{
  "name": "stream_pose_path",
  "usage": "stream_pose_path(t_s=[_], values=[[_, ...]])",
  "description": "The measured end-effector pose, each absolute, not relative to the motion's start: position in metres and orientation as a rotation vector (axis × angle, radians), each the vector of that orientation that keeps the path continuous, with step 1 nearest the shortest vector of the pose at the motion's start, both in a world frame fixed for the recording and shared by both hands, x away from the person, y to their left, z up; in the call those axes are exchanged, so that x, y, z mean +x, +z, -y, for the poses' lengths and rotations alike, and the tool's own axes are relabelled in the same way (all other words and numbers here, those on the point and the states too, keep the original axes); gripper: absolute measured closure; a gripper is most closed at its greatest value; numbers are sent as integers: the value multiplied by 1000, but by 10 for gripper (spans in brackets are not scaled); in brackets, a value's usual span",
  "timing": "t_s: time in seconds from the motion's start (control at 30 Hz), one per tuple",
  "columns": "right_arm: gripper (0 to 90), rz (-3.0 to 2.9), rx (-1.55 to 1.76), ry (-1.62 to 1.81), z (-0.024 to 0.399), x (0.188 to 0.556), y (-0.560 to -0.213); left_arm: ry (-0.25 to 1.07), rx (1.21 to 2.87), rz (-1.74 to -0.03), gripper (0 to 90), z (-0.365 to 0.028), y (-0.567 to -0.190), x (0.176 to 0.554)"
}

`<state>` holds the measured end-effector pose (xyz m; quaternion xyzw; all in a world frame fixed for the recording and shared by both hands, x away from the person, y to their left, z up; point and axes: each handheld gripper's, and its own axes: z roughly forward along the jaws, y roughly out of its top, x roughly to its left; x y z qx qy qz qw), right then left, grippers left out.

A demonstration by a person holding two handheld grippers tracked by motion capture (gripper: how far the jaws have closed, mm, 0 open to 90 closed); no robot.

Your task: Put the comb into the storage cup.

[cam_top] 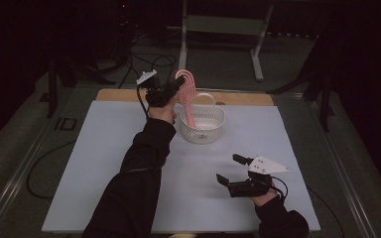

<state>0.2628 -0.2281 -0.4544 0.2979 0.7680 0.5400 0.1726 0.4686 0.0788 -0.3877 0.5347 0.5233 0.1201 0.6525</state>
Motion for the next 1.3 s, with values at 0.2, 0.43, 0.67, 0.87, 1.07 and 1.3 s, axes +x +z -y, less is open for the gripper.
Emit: stream_pose_path(t_s=[0.2, 0.43, 0.67, 0.87, 1.07, 1.3], values=[[98, -2180, 848, 1532, 228, 263, -455, 256, 1195, -1211, 675, -82, -398, 470], [98, -2182, 844, 1532, 228, 264, -456, 213, 1178, -1229, 674, -82, -407, 472], [99, -2185, 843, 1527, 228, 264, -456, 192, 1173, -1254, 674, -81, -418, 472], [99, -2187, 848, 1527, 228, 264, -456, 169, 1169, -1275, 673, -82, -428, 474], [99, -2189, 852, 1524, 228, 264, -456, 161, 1178, -1272, 671, -83, -432, 475], [99, -2188, 847, 1527, 228, 264, -456, 150, 1188, -1253, 663, -84, -433, 476]])
